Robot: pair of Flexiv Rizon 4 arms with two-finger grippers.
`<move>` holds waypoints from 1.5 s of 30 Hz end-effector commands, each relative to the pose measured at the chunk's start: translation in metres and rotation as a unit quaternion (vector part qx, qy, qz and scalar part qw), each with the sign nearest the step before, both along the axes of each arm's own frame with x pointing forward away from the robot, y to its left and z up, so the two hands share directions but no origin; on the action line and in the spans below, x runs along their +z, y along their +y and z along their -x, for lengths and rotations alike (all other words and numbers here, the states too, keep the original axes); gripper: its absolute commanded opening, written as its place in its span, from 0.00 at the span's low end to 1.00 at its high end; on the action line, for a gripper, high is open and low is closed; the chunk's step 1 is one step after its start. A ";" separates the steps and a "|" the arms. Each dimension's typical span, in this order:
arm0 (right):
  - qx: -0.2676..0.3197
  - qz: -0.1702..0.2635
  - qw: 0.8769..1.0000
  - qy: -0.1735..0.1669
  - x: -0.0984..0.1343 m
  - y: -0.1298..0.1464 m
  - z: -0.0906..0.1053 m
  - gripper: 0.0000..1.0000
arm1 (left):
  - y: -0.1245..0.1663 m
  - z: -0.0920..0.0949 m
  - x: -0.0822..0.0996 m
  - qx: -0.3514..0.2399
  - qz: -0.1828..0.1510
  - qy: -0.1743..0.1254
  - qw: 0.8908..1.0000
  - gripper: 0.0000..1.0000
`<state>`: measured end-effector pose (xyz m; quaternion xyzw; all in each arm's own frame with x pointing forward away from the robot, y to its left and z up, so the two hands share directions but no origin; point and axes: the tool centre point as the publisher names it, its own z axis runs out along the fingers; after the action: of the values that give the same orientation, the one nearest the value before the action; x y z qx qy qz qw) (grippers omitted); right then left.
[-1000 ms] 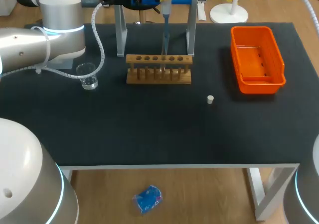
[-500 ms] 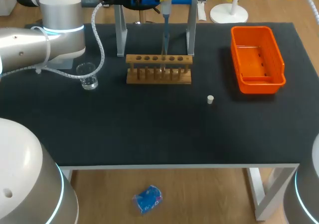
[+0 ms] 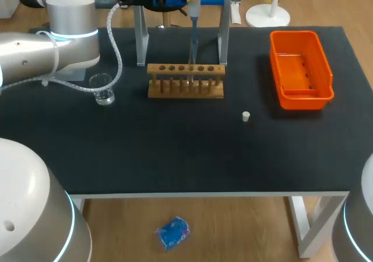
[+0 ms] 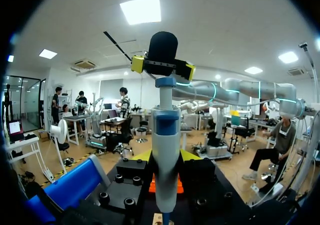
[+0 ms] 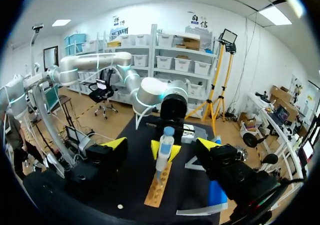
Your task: Invert the test tube, pick up the pipette, mount the tip to pipette, aspirate from beaker and dispense into the tube, eject the tip, return the pipette, and cap with the stopper.
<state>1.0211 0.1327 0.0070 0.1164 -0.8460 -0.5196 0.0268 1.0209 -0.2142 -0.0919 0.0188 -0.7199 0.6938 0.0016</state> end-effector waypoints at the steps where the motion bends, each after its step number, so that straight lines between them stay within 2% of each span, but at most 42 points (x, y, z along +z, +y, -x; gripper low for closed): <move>1: -0.013 0.004 1.000 -0.011 -0.012 -0.019 0.015 1.00 | 0.000 0.001 0.001 0.001 0.000 0.000 1.000 0.00; 12: 0.000 0.017 1.000 0.003 -0.058 -0.040 0.034 1.00 | 0.000 0.001 0.001 0.001 0.000 0.000 1.000 0.00; 21: -0.016 0.047 0.998 0.036 -0.119 -0.045 0.052 1.00 | 0.000 0.001 0.001 0.001 0.000 0.000 1.000 0.00; 37: -0.016 0.047 0.998 0.036 -0.119 -0.045 0.052 1.00 | 0.000 0.001 0.001 0.001 0.000 0.000 1.000 0.00; 45: -0.024 0.086 0.996 0.019 -0.162 -0.030 0.044 1.00 | 0.000 0.001 0.001 0.001 0.000 0.000 1.000 0.00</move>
<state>0.9748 0.0973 -0.1458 0.0852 -0.8869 -0.4521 0.0427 1.0208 -0.2142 -0.0919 0.0188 -0.7199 0.6938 0.0016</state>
